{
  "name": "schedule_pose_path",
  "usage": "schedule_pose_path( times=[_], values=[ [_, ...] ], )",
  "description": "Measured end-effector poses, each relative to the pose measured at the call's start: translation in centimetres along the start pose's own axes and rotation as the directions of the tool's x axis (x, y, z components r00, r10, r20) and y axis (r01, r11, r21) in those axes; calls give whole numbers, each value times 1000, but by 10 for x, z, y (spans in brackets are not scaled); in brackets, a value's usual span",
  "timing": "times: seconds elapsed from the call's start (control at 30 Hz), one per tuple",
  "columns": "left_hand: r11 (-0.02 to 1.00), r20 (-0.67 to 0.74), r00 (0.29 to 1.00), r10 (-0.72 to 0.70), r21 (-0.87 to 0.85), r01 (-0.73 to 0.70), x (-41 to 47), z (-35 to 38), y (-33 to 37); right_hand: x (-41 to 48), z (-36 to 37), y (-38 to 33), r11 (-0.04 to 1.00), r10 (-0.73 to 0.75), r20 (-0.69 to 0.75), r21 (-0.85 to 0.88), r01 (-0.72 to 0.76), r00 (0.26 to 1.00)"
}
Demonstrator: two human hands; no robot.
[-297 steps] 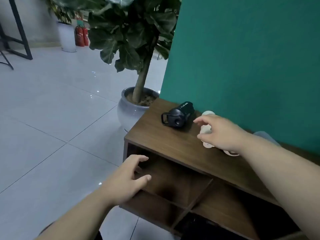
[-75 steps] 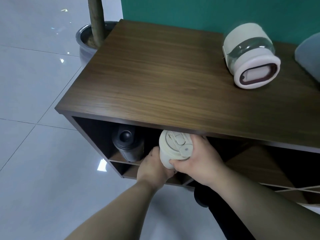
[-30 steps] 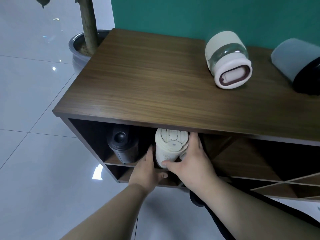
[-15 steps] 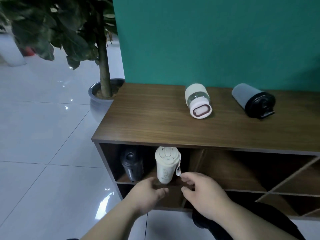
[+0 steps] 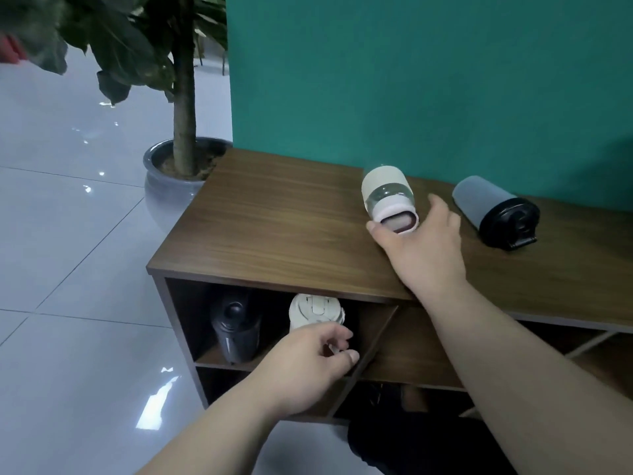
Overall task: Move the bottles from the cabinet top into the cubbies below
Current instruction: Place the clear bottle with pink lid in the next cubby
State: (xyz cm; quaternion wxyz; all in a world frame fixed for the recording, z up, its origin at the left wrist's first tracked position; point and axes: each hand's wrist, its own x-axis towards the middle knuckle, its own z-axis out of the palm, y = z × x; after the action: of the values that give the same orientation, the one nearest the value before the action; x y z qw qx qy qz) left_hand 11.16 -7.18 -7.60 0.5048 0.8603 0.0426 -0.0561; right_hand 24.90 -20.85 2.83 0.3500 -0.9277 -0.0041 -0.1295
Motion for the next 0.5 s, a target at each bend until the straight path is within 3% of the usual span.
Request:
schedule_pose_path(
  times=[0.2, 0.37, 0.5],
  values=[
    [1000, 34, 999, 19, 0, -19, 13, 1, -10, 33, 36, -13, 987, 162, -21, 11, -162, 987],
    [1000, 35, 999, 9, -2, -9, 12, 1, -12, 23, 19, 1, 981, 143, -12, 136, -140, 990],
    [1000, 65, 998, 1, 4, -1, 8, 6, -11, -11, -25, 18, 936, 58, 26, 345, -63, 998]
  ],
)
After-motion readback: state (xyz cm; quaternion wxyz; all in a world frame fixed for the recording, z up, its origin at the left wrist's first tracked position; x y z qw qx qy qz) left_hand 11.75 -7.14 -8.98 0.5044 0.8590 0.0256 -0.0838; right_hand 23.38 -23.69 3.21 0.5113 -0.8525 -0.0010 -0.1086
